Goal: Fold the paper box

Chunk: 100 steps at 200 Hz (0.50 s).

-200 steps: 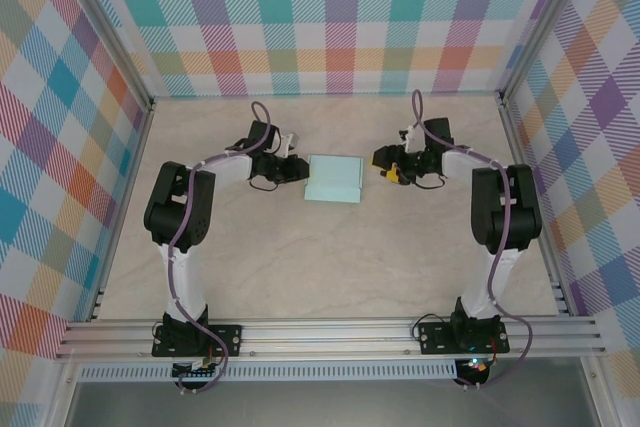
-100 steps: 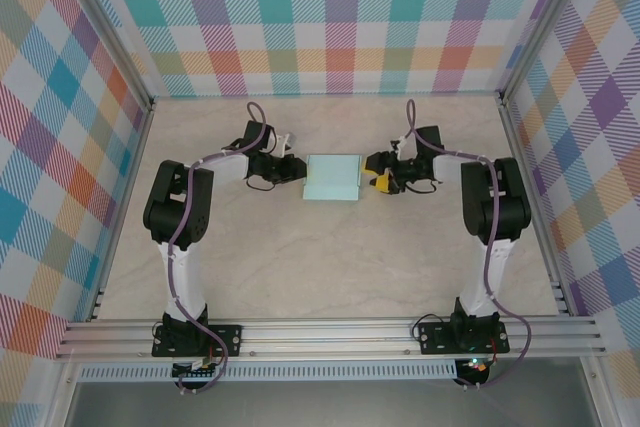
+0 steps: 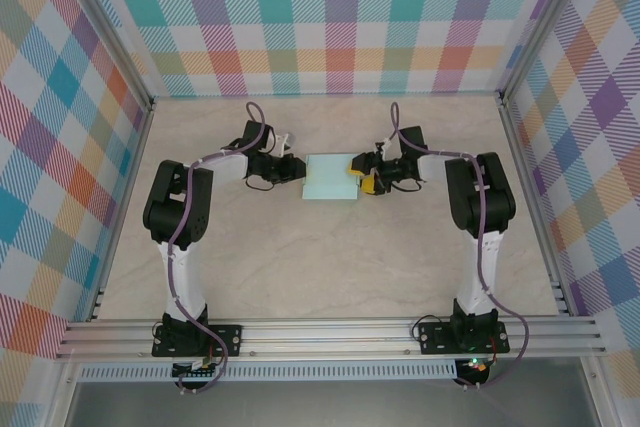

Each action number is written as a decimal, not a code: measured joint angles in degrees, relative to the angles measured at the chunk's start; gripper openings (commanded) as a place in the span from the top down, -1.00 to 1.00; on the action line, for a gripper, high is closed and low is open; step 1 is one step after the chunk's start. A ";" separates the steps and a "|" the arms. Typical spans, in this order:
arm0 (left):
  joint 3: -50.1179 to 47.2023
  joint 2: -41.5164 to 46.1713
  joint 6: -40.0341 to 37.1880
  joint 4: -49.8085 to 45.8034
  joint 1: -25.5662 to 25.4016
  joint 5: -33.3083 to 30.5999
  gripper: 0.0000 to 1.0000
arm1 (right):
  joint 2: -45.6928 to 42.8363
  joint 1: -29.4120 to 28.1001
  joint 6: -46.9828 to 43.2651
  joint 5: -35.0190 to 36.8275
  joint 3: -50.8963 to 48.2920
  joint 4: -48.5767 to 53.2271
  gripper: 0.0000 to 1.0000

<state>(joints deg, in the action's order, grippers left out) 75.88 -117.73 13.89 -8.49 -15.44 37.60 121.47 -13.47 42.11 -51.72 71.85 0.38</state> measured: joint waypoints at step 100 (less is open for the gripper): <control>-3.37 5.51 -0.11 0.24 1.88 -0.63 -0.23 | -1.66 -0.50 4.96 -0.85 -1.03 -0.61 -0.04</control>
<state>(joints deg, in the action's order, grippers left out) 72.51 -112.22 13.78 -8.25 -13.56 36.97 119.81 -13.98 47.07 -52.58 70.83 -0.23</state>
